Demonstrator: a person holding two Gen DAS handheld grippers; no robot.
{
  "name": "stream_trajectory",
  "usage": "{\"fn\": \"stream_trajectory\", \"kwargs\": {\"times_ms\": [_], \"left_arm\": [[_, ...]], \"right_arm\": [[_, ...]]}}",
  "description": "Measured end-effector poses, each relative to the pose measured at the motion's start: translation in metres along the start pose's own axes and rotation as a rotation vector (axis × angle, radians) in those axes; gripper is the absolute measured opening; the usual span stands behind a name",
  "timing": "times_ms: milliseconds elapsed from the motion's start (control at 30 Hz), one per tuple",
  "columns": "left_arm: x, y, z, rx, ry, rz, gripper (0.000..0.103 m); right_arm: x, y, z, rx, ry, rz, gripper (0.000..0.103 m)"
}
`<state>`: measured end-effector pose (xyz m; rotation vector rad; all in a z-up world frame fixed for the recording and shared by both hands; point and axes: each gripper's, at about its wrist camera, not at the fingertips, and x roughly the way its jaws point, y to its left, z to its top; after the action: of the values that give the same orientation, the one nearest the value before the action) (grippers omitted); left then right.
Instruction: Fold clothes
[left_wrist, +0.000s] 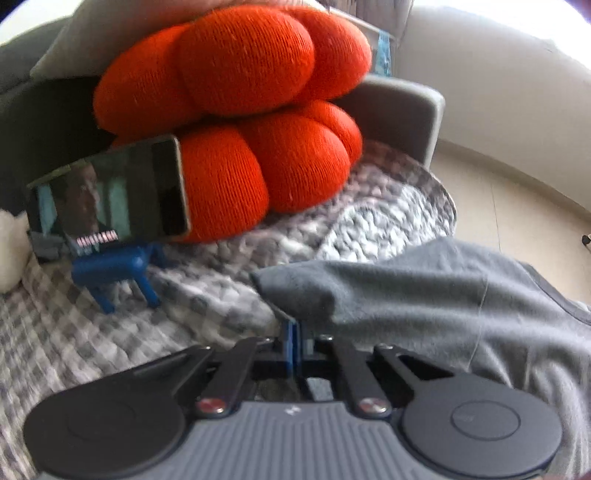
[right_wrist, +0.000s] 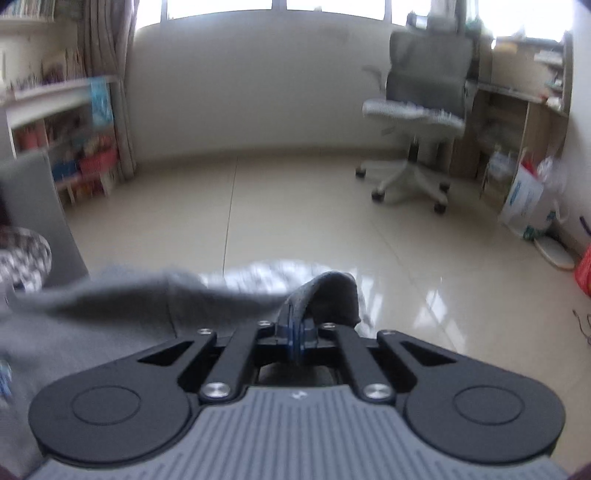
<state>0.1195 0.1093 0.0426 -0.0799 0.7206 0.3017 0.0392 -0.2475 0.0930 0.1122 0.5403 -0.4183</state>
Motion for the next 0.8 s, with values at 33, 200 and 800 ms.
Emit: {"fn": "stream_trajectory", "kwargs": {"times_ms": [33, 200, 800], "left_arm": [[-0.002, 0.002, 0.002, 0.008, -0.015, 0.012, 0.002], [-0.009, 0.007, 0.004, 0.045, -0.058, 0.091, 0.002], [-0.003, 0.001, -0.010, 0.250, 0.032, 0.114, 0.007]], "right_arm": [[-0.006, -0.002, 0.004, -0.006, -0.042, -0.002, 0.002], [-0.015, -0.003, 0.010, -0.046, -0.145, -0.016, 0.002], [0.020, -0.009, -0.004, -0.116, 0.177, -0.043, 0.003]]}}
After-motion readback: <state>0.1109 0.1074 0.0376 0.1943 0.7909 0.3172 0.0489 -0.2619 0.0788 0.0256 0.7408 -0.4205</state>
